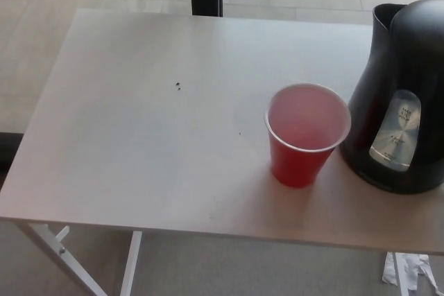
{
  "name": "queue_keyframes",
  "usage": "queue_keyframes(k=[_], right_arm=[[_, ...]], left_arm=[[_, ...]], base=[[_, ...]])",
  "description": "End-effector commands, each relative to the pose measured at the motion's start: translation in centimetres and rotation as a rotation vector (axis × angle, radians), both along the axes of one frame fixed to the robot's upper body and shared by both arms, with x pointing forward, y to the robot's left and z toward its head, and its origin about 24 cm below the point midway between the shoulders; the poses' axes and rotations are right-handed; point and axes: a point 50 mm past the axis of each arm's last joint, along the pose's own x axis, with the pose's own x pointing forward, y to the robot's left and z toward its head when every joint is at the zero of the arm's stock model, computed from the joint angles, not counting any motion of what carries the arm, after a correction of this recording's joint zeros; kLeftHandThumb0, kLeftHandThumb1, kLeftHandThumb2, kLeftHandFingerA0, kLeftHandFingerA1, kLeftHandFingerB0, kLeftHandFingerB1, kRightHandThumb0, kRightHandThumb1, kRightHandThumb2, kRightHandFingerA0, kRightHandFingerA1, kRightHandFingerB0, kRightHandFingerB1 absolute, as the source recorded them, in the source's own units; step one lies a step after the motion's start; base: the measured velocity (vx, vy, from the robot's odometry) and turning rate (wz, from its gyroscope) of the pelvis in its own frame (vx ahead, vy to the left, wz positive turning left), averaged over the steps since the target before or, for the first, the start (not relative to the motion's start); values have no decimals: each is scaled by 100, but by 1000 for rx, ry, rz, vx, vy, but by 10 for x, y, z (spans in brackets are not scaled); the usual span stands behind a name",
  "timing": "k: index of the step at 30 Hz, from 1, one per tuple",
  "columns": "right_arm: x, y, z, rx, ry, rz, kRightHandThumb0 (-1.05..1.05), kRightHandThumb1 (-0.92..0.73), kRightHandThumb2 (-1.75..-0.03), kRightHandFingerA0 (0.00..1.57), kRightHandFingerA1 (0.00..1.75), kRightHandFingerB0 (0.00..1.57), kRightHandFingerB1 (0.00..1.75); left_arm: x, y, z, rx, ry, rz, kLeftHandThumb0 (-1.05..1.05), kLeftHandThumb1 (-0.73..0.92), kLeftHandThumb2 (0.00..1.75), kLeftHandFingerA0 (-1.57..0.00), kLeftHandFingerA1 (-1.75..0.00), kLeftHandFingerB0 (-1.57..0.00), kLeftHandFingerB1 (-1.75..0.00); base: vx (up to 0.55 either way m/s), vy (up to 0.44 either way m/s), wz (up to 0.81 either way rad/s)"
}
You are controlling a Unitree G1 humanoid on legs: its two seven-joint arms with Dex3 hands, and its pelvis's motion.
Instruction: The robot uses its right hand to lift up a kettle kept on the middle of the desk by its handle and tilt it into a glass kept next to it to pour out water
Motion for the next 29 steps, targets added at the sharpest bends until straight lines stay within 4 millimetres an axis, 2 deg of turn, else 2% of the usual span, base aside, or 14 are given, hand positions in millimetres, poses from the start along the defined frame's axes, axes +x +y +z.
queue_keyframes(k=[1, 3, 4, 6, 7, 8, 9, 10, 11, 29], right_arm=[[-3, 0, 12, -6, -39, 139, -100, -59, -93, 0, 30, 0, 0], [-3, 0, 13, -7, -39, 141, -100, -59, -93, 0, 30, 0, 0], [-16, -12, 19, -32, -49, 84, -94, -58, -99, 0, 29, 0, 1], [-28, -22, 23, -33, -48, 81, -94, -58, -97, 0, 35, 0, 8], [-28, -22, 23, -33, -50, 82, -94, -58, -97, 0, 35, 0, 8], [-39, -31, 26, -33, -47, 75, -88, -54, -97, 0, 40, 0, 17], [-40, -31, 26, -33, -47, 76, -88, -54, -97, 0, 40, 0, 17], [-47, -36, 26, -30, -48, 79, -104, -48, -63, 0, 0, 0, 0], [-56, -42, 28, -29, -49, 84, -104, -48, -63, 0, 0, 0, 0], [-49, -40, 35, -50, -58, 103, -104, -48, -63, 0, 0, 0, 0]], left_arm=[[-5, 3, 2, 10, 11, 9, -81, 92, 78, -52, -51, -36, -42], [-4, 2, 1, 8, 11, 8, -81, 92, 78, -52, -51, -36, -42], [-5, 2, 2, 21, 14, -27, -82, 77, 117, -51, -63, -32, -53], [-4, 3, 1, -11, 12, 31, -75, 77, 116, -49, -62, -33, -53], [-3, 3, 1, -11, 10, 32, -75, 77, 116, -49, -62, -33, -53], [-3, 2, 1, 35, 24, -6, -89, 92, 77, -53, -51, -36, -40], [-4, 2, 1, 40, 26, -10, -89, 92, 77, -53, -51, -36, -40], [-3, 2, 1, 22, 19, 3, -82, 92, 75, -52, -50, -37, -40], [-1, 3, 2, -7, 8, 20, -82, 92, 75, -52, -50, -37, -40], [1, -3, -6, -35, 9, 35, -82, 92, 75, -52, -50, -37, -40]], base=[[0, 0, 0], [0, 0, 0], [0, 0, 0], [0, 0, 0], [0, 0, 0], [0, 0, 0], [0, 0, 0], [0, 0, 0], [0, 0, 0], [0, 0, 0]])
